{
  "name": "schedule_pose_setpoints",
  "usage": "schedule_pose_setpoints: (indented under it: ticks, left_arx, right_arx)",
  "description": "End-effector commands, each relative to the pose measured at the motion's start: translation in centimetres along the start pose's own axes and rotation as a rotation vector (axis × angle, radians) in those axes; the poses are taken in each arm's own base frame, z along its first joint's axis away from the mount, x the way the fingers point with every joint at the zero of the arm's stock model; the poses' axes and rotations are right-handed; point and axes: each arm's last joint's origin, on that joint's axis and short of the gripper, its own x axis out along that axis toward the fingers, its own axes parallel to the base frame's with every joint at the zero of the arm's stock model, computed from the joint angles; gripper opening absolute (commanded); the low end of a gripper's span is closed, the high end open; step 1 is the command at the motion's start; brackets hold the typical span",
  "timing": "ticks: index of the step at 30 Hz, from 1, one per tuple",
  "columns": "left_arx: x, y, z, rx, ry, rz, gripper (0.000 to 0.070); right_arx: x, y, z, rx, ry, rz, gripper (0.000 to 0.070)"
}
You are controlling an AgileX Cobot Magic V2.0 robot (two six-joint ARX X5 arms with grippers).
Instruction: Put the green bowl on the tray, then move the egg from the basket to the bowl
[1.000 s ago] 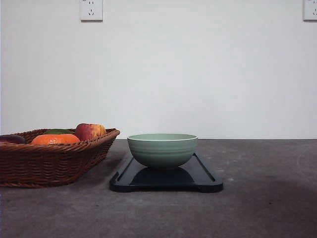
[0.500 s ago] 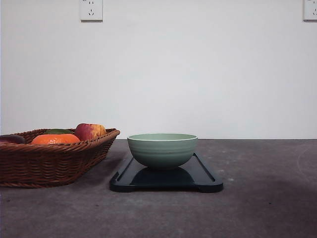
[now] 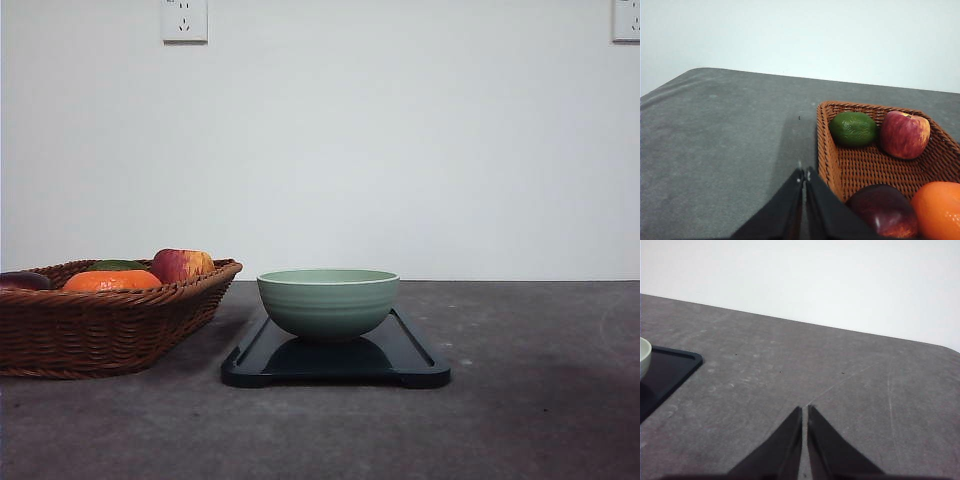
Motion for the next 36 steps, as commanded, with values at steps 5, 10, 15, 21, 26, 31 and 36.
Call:
schedule_pose_setpoints:
  ticks: [5, 10, 15, 21, 26, 31, 36]
  left_arx:
    - [0.14, 0.06, -0.59, -0.001, 0.011, 0.006, 0.0]
    - [0.14, 0.06, -0.59, -0.001, 0.012, 0.006, 0.0]
    - [0.14, 0.06, -0.59, -0.001, 0.011, 0.006, 0.0]
    - [0.14, 0.06, -0.59, -0.001, 0.011, 0.006, 0.0]
    - [0.14, 0.06, -0.59, -0.001, 0.011, 0.006, 0.0]
    - [0.14, 0.06, -0.59, -0.001, 0.011, 0.005, 0.0]
    - [0.14, 0.06, -0.59, -0.001, 0.011, 0.005, 0.0]
  right_arx:
    - [0.04, -0.01, -0.1, -0.001, -0.001, -0.004, 0.001]
    - [0.04, 0.0, -0.1, -0.001, -0.001, -0.004, 0.001]
    - [0.04, -0.01, -0.1, -0.001, -0.001, -0.004, 0.001]
    - [0.04, -0.01, -0.1, -0.001, -0.001, -0.004, 0.001]
    - [0.04, -0.01, -0.1, -0.001, -0.001, -0.004, 0.001]
    - [0.04, -0.01, -0.1, -0.001, -0.001, -0.004, 0.001]
    - [0.04, -0.01, -0.1, -0.001, -0.001, -0.004, 0.001]
